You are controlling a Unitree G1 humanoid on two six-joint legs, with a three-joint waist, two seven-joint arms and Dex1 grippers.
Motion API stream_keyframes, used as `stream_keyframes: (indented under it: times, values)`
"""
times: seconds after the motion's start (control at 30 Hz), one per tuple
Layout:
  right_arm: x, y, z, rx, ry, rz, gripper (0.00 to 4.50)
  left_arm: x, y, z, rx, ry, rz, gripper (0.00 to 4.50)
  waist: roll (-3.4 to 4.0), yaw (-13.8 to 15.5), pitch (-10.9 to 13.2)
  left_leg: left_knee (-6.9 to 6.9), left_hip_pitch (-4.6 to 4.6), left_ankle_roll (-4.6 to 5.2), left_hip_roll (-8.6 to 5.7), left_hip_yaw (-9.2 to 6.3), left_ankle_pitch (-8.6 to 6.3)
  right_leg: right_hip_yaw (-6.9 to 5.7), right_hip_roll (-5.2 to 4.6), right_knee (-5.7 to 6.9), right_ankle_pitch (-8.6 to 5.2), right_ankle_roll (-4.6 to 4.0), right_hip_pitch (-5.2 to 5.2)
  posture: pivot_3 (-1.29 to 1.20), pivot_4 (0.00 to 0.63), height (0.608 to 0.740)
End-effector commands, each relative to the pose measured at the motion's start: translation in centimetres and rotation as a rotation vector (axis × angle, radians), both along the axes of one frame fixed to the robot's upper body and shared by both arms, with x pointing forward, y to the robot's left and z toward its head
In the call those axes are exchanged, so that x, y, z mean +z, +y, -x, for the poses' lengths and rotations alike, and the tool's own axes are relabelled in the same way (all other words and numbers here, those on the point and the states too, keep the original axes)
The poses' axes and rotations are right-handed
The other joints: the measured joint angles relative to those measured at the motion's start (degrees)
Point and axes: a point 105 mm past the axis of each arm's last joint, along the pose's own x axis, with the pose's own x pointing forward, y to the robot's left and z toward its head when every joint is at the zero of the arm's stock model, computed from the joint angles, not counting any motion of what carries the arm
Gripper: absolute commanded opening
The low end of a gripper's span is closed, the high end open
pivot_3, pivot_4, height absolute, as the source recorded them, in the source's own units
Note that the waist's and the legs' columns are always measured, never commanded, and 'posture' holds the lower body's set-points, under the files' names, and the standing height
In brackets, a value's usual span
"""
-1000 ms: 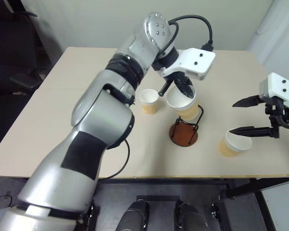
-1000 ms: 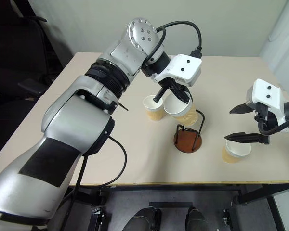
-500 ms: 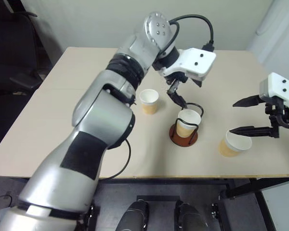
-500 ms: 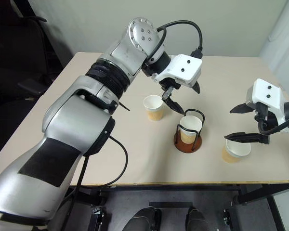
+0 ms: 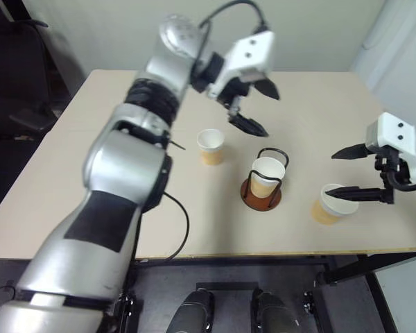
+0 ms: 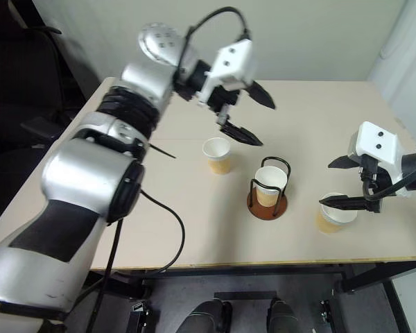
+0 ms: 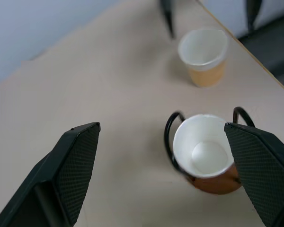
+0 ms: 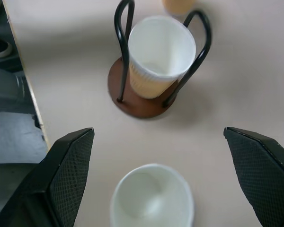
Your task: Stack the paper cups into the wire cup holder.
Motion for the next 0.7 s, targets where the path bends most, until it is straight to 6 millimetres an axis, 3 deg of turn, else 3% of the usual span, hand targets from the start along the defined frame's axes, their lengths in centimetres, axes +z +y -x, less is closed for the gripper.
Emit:
stream_keyframes:
  times: [0.03, 0.13, 0.3, 0.43, 0.53, 0.6, 0.7]
  values:
    - [0.9, 0.8, 0.3, 0.004, -0.058, -0.012, 4.50, 1.9, 2.5, 0.8, 0.001, 0.059, 0.117, 4.49, 0.01, 0.0, 0.0, 0.02, 0.00, -0.03, 0.00, 0.00, 0.02, -0.01, 0.00, 0.02, 0.03, -0.04, 0.00, 0.00, 0.150, 0.740]
    - [0.8, 0.8, 0.5, -0.008, -0.048, -0.018, 4.50, 0.4, 5.4, 2.7, -0.004, 0.177, 0.118, 4.49, 0.12, -0.4, -0.1, -0.01, 0.08, -0.47, 0.00, 0.08, 0.30, -0.12, 0.02, 0.07, 0.15, -0.23, -0.01, 0.00, 0.150, 0.740]
    - [0.2, 0.6, 1.6, -0.011, 0.038, -0.020, 4.50, -2.4, 7.5, 5.7, -0.030, 0.314, 0.041, 4.49, 0.12, 0.6, -0.1, 0.18, 0.07, -0.59, 0.04, -0.04, 0.34, -0.20, 0.07, 0.15, 0.01, -0.52, 0.08, 0.00, 0.150, 0.740]
    - [-0.8, -0.1, 1.9, -0.021, 0.077, 0.034, 4.50, -4.4, 7.9, 7.4, -0.070, 0.355, -0.022, 4.49, 0.13, 0.8, -0.1, 0.47, 0.09, -0.61, -0.01, -0.19, 0.28, -0.14, 0.04, 0.17, -0.10, -0.84, 0.30, 0.00, 0.150, 0.740]
    - [-2.0, -1.1, 1.5, -0.042, 0.065, 0.119, 4.50, -4.2, 7.5, 7.7, -0.092, 0.366, 0.004, 4.49, 0.13, 0.7, -0.1, 0.54, 0.23, -0.31, -0.02, -0.27, -0.06, -0.09, 0.04, 0.18, 0.01, -1.00, 0.44, 0.00, 0.150, 0.740]
    - [-2.9, -1.9, 1.2, -0.051, 0.058, 0.184, 4.50, -4.1, 7.4, 7.6, -0.092, 0.361, 0.011, 4.49, 0.13, 0.6, -0.1, 0.53, 0.33, -0.90, -0.01, -0.31, -0.31, -0.10, 0.05, 0.22, 0.09, -1.07, 0.48, 0.00, 0.150, 0.740]
    - [-4.3, -3.4, 0.8, -0.056, 0.040, 0.298, 4.50, -3.8, 7.2, 7.3, -0.084, 0.346, 0.024, 4.49, 0.12, 0.2, -0.1, 0.51, 0.62, -1.02, 0.04, -0.32, -0.26, -0.11, 0.05, 0.33, -0.16, -0.65, 0.67, 0.00, 0.150, 0.740]
